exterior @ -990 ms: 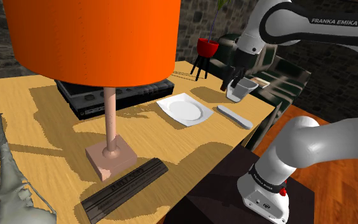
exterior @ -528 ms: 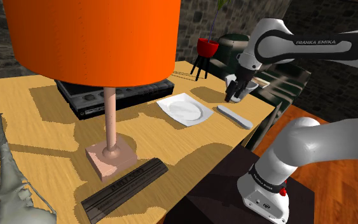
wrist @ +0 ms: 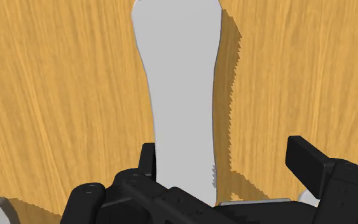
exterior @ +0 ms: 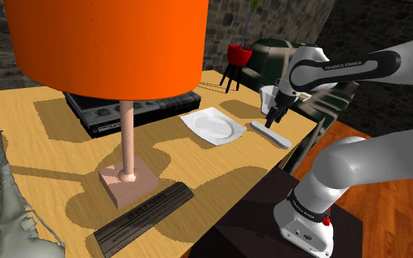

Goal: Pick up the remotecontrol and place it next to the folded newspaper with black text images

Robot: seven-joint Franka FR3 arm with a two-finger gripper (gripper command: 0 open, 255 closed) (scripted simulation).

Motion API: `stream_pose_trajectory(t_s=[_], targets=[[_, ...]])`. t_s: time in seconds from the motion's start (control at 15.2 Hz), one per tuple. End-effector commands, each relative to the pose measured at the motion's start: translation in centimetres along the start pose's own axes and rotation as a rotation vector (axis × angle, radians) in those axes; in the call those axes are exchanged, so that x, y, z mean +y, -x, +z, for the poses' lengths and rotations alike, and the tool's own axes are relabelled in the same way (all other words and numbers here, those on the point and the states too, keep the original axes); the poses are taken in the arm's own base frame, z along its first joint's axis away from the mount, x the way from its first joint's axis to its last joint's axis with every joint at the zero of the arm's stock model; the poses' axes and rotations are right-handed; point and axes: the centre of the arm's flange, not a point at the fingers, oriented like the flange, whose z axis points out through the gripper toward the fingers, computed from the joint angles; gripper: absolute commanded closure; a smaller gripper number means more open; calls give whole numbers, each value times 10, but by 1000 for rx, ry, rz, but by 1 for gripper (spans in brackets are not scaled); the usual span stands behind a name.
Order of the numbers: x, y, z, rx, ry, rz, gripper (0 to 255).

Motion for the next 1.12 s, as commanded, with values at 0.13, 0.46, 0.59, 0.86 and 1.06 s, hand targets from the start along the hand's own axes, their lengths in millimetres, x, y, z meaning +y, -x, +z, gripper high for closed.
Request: stream_pose_trajectory(t_s=[0.13, 0.46, 0.59, 0.86, 1.06], targets=[[19, 4, 23, -6, 8, 2, 0], [19, 5, 49, -6, 8, 2, 0], [20, 5, 58, -6, 8, 2, 0], [20, 5, 58, -6, 8, 2, 0], [20, 5, 58, -6, 8, 2, 0]])
